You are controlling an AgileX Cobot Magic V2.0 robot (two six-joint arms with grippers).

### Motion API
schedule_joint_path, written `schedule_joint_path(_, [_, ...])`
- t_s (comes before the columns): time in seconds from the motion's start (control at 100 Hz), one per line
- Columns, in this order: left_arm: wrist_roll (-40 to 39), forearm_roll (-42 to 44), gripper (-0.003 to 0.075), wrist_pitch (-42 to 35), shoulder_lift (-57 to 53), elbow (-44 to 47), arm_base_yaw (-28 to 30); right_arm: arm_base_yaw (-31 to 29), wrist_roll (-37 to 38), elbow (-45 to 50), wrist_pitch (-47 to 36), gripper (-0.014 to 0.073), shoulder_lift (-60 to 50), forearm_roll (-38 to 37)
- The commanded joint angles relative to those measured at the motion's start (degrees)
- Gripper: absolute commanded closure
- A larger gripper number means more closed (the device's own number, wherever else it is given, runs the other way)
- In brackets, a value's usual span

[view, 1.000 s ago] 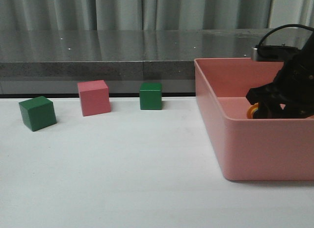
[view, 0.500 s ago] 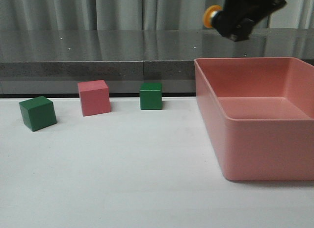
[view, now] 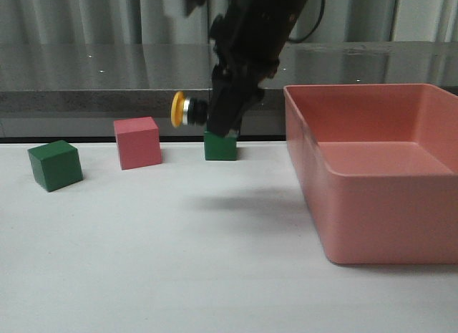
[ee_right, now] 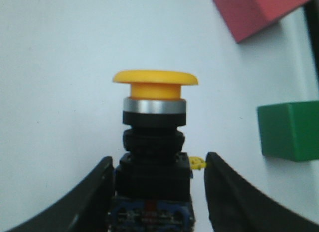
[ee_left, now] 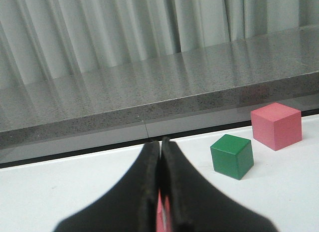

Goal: Place and stand button with both arms
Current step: 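Lift the button out of the bin and lower it onto the table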

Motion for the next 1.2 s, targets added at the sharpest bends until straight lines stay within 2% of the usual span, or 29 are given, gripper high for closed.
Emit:
schedule_joint_path(0.0, [-0.76, -0.57, 0.0739, -4.27, -1.81, 1.57, 0.08, 0.51, -3.31, -2.01, -3.08, 0.0386, -0.40, 1.18])
schedule_joint_path(0.15, [-0.76, -0.57, 0.0739, -4.27, -1.81, 1.57, 0.08, 1.31, -3.77, -2.01, -3.57, 0.0386, 3.50, 1.18])
schedule_joint_path(0.61, [-0.76, -0.57, 0.0739, -4.27, -1.81, 1.57, 0.08, 3.04, -6.36, -2.01, -5.39, 0.0371, 6.48, 1.18])
schedule_joint_path(0.93, [-0.76, -0.57, 0.0739, -4.27, -1.81, 1.57, 0.08, 3.04, -6.36, -2.01, -4.19, 0.0200, 7.02, 1.18])
schedule_joint_path(1.13, [-0.76, -0.57, 0.0739, -4.27, -1.81, 1.57, 0.08, 3.04, -6.13, -2.01, -3.54, 0.0007, 6.86, 1.82])
schedule_joint_path(1.19, [-0.76, -0.57, 0.0739, -4.27, -1.81, 1.57, 0.08, 3.04, -6.08, -2.01, -3.31, -0.0027, 6.78, 2.01])
